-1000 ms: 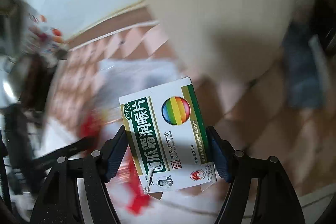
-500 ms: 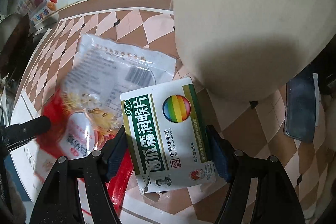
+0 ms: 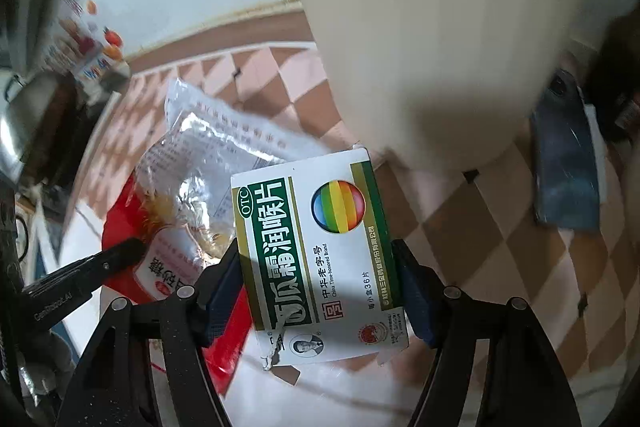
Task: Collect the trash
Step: 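Lift the sugar bag and medicine box off the counter, then lower the sugar bag and medicine box into the bin and open both tools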
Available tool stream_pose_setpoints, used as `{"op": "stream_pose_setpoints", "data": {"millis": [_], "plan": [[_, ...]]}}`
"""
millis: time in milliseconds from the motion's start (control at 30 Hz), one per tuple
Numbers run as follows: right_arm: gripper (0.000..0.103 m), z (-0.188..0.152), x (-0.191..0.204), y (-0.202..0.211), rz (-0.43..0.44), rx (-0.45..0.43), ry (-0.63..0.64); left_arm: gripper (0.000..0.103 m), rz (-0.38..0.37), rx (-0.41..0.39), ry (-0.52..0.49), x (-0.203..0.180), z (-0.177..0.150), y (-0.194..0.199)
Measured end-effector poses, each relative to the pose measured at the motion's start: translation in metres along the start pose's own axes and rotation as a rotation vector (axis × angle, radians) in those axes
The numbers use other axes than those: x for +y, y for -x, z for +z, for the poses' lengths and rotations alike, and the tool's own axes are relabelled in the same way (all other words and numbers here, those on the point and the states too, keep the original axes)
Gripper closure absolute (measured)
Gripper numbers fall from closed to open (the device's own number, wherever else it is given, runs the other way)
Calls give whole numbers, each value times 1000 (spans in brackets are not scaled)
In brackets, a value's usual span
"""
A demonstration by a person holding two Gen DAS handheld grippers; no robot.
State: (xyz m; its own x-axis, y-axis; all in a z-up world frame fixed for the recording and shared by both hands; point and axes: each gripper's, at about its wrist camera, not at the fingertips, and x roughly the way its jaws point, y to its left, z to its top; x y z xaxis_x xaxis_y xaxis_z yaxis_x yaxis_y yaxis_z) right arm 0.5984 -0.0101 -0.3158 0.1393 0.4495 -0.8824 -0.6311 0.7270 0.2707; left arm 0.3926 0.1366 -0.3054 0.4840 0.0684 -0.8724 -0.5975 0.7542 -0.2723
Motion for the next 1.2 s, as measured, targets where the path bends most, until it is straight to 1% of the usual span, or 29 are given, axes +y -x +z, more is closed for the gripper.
{"op": "stream_pose_setpoints", "data": {"millis": [67, 133, 167, 200, 300, 367, 433, 467, 533, 633, 700, 733, 833, 900, 933, 1033, 1100, 1167, 1200], "plan": [[30, -9, 6, 15, 9, -18, -7, 103, 28, -38, -18, 5, -7, 26], [30, -20, 15, 30, 9, -35, -15, 103, 45, -55, -35, 20, -21, 53], [31, -28, 20, 39, 11, -43, -20, 103, 52, -65, -40, 23, -24, 58], [31, -38, 26, 48, 10, -50, -30, 103, 56, -76, -48, 29, -33, 75], [31, -65, 46, 72, 18, -66, -49, 103, 45, -96, -62, 44, -54, 107], [31, -91, 64, 88, 16, -76, -55, 103, 20, -112, -78, 60, -76, 138], [31, -120, 82, 104, 21, -86, -63, 103, -6, -113, -97, 74, -97, 161], [31, -142, 96, 115, 19, -95, -68, 103, -18, -108, -107, 85, -112, 175], [31, -175, 117, 127, 12, -103, -77, 103, -47, -84, -128, 102, -139, 194], [31, -247, 150, 147, 5, -109, -126, 103, -63, -50, -173, 127, -183, 220], [31, -289, 164, 152, 1, -100, -157, 103, -72, -6, -178, 145, -214, 230], [31, -317, 173, 153, -1, -83, -178, 103, -71, 19, -177, 152, -226, 230], [31, -381, 188, 143, -14, -12, -212, 103, -62, 119, -169, 174, -268, 217], [31, -418, 191, 129, -31, 41, -231, 103, -52, 184, -160, 184, -293, 197], [31, -442, 189, 116, -35, 79, -252, 103, -47, 219, -157, 189, -306, 182], [31, -495, 177, 74, -54, 167, -295, 103, -9, 322, -150, 201, -346, 113], [31, -525, 166, 37, -77, 220, -309, 103, 36, 376, -148, 210, -371, 60], [31, -549, 150, -3, -92, 257, -324, 103, 71, 429, -134, 221, -394, 0], [31, -560, 140, -27, -97, 275, -334, 103, 88, 459, -121, 229, -407, -41]]}}
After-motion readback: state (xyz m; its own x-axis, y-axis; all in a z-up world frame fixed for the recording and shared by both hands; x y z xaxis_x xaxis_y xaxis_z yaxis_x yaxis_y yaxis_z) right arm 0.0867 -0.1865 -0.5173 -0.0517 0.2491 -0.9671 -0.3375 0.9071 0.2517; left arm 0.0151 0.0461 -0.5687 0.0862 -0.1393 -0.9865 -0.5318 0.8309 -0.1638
